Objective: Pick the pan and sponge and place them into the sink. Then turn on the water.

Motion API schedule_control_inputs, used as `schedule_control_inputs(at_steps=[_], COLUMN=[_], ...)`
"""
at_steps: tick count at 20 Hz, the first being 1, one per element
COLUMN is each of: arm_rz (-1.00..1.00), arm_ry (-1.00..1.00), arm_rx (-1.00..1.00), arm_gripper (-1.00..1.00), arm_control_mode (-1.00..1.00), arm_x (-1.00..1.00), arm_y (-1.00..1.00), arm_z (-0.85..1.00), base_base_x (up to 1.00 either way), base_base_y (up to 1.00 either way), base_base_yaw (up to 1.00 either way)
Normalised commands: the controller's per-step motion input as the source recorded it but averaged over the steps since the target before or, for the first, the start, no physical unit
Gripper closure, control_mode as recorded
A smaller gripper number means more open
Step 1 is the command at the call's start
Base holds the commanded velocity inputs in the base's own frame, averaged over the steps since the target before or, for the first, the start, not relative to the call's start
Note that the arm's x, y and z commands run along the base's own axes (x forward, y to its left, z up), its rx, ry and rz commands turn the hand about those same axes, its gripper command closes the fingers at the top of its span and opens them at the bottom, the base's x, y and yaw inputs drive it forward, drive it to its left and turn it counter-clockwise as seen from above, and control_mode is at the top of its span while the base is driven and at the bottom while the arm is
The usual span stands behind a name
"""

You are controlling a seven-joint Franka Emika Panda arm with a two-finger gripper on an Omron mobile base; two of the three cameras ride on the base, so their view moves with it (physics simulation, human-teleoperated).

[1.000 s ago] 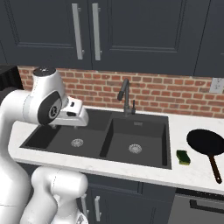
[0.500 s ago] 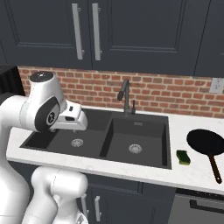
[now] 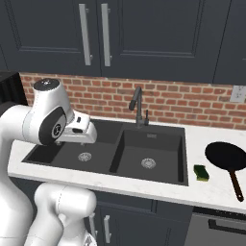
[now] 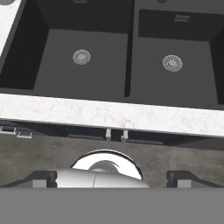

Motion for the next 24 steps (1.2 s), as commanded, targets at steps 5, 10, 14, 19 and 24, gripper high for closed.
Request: schedule_control_inputs(at_steps=[5,10,14,19,24], arm_rz=[0.00,0.00,0.00,0.00,0.00], arm_ry=[0.00,0.00,0.00,0.00,0.00], arm_rx=[0.00,0.00,0.00,0.00,0.00], arm_gripper=[-1.00,-1.00,-1.00,-1.00,-1.00], arm_control_mode=[-1.00,1.00,1.00,1.00,1.00], arm_x=[0.00,-0.06,0.00,0.00,0.00], arm_y=[0.00,0.00,0.00,0.00,0.00], arm_z=[-0.01,-0.04,0.00,0.00,0.00], base_base_x=[0.00,-0.09,-0.30,-0.43,-0.54], base_base_y=[0.00,0.00,0.00,-0.04,-0.10], base_base_yaw=[0.00,0.00,0.00,0.00,0.00])
